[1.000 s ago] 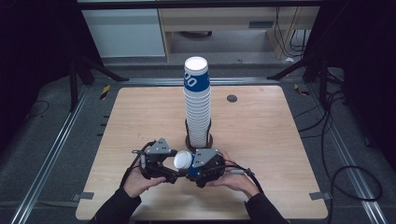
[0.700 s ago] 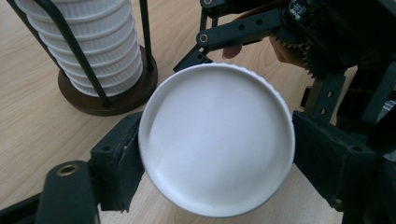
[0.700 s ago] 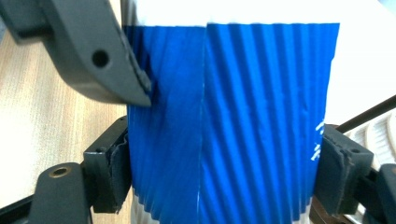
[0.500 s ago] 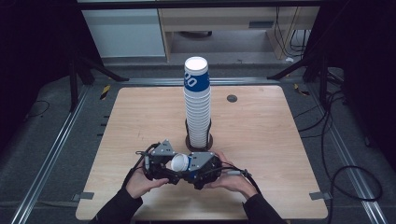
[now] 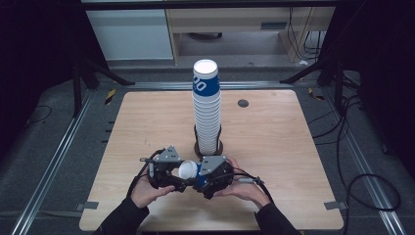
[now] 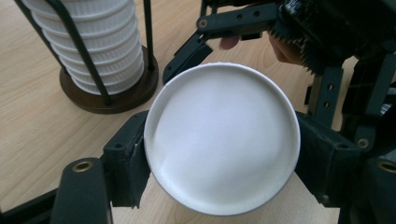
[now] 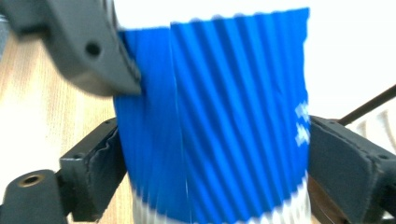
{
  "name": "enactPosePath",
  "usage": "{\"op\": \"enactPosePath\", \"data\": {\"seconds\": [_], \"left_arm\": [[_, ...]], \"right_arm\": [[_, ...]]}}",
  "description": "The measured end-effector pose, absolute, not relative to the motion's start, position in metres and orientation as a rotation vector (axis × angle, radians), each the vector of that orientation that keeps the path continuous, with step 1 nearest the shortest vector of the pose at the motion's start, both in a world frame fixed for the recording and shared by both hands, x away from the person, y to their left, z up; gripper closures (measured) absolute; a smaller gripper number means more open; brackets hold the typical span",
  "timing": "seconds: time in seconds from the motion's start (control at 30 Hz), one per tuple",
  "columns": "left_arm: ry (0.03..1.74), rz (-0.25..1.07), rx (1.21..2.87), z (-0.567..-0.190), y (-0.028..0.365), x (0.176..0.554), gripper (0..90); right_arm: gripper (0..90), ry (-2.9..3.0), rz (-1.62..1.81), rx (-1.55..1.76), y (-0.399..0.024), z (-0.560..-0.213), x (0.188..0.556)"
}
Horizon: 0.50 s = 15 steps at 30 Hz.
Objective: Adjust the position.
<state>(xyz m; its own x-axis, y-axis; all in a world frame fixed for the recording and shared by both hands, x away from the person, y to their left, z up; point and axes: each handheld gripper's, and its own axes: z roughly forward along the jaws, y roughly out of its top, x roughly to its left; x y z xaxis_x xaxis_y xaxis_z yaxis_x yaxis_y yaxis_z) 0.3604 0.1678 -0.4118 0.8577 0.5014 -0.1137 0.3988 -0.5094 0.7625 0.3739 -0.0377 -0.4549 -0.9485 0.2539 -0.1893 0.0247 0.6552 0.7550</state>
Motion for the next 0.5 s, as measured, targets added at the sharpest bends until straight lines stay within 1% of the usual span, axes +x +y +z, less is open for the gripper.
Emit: {"op": "enactPosePath", "data": {"seconds": [0.3, 0.5], "left_arm": [[0.688, 0.189, 2.103, -0.404, 0.189, 0.366, 27.1], [0.701, 0.198, 2.032, -0.401, 0.201, 0.368, 27.1]], "right_arm": [[8.5, 2.517, 1.342, 0.334, -0.063, -0.438, 0.38], [8.4, 2.5, 1.435, 0.411, -0.081, -0.434, 0.384]]}}
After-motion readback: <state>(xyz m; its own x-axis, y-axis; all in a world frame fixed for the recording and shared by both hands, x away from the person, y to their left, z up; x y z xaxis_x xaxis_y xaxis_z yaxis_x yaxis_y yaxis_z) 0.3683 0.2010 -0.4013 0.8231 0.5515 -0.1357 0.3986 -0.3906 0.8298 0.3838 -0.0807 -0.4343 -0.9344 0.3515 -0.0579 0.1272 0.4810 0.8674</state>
